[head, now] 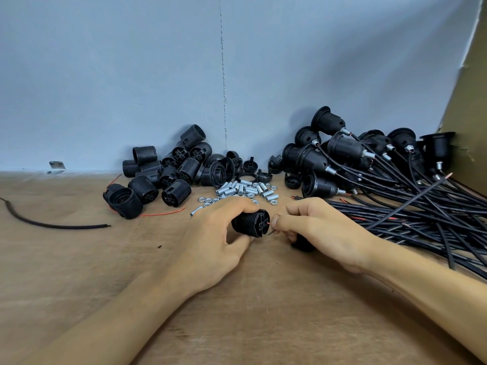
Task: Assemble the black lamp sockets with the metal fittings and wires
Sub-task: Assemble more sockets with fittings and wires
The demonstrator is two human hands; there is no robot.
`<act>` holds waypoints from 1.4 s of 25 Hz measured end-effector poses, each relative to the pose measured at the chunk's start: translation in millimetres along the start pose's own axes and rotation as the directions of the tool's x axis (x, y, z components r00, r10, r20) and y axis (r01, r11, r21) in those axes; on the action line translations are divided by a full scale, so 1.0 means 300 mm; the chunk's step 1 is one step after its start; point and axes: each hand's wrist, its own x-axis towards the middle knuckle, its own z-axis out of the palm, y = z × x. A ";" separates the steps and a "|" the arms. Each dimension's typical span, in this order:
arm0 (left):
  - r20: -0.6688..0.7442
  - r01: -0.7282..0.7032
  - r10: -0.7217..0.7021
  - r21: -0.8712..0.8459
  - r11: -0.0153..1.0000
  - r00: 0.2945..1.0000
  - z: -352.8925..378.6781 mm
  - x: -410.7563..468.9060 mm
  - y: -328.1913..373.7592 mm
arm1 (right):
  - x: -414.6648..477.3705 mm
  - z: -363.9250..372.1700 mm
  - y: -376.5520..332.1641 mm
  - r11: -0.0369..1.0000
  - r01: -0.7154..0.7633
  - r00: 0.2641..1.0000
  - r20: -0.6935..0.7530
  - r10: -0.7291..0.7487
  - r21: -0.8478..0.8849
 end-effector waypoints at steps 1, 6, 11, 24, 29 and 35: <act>0.012 0.012 -0.012 -0.003 1.000 1.000 0.001 -0.001 -0.004 | 0.001 0.001 0.004 1.000 0.004 1.000 -0.007 -0.004 -0.014; 0.042 0.056 -0.056 -0.009 0.998 0.998 0.005 -0.003 -0.012 | -0.011 0.011 0.009 0.995 0.053 0.996 -0.062 -0.058 -0.080; 0.083 0.102 -0.098 -0.041 0.994 0.992 -0.001 -0.003 -0.014 | -0.014 0.015 0.015 0.981 0.094 0.983 -0.137 -0.118 -0.173; 0.054 0.021 -0.021 0.006 1.000 0.998 -0.005 -0.004 -0.002 | 0.005 0.001 0.028 0.992 0.051 0.993 -0.100 -0.063 -0.118; 0.085 0.053 -0.052 -0.016 0.998 0.995 -0.002 -0.008 0.002 | 0.003 0.003 0.027 0.991 0.060 0.994 -0.084 -0.071 -0.120; 0.101 0.123 -0.115 -0.071 0.990 0.988 0.009 -0.010 -0.007 | -0.003 -0.002 0.024 0.992 0.087 0.991 -0.093 -0.095 -0.091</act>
